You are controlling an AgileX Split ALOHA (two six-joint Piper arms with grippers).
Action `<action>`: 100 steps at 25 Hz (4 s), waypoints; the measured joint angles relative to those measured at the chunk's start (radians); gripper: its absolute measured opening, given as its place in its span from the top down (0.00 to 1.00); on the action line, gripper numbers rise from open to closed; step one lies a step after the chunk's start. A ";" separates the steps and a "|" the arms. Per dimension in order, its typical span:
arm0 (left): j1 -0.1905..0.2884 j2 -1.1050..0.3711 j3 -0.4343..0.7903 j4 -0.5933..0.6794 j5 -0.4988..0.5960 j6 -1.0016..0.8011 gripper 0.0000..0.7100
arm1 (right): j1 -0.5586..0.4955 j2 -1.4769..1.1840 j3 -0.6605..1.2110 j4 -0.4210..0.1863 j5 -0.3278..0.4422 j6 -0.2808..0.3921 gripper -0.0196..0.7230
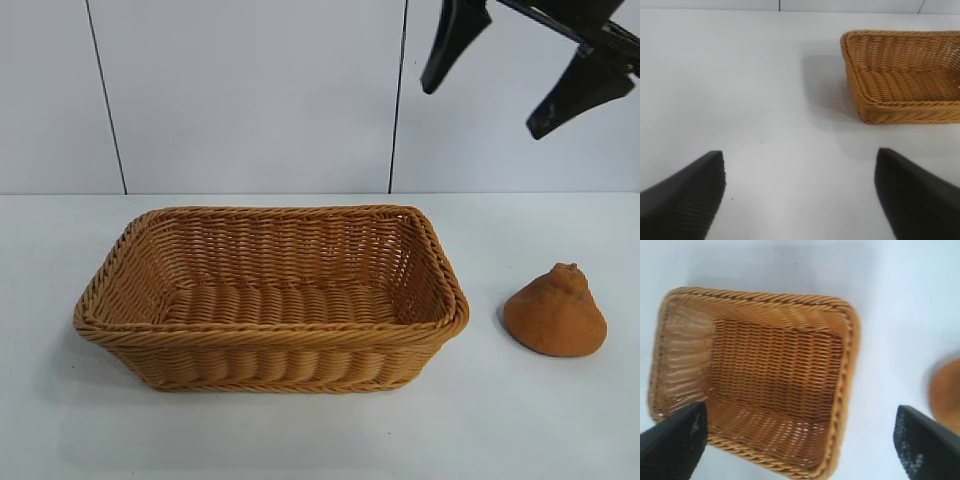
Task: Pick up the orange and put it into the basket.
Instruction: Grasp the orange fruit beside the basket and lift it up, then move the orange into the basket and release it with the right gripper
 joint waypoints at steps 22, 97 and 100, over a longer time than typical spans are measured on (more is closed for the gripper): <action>0.000 0.000 0.000 -0.001 0.000 0.000 0.18 | -0.003 0.379 0.003 -0.070 -0.083 0.018 0.04; 0.000 0.000 0.000 -0.002 0.000 0.001 0.18 | 0.605 0.515 -0.359 -0.014 -0.069 0.010 0.07; 0.000 0.000 0.000 -0.002 0.000 0.001 0.18 | 0.605 0.494 -0.384 -0.056 -0.003 0.028 0.05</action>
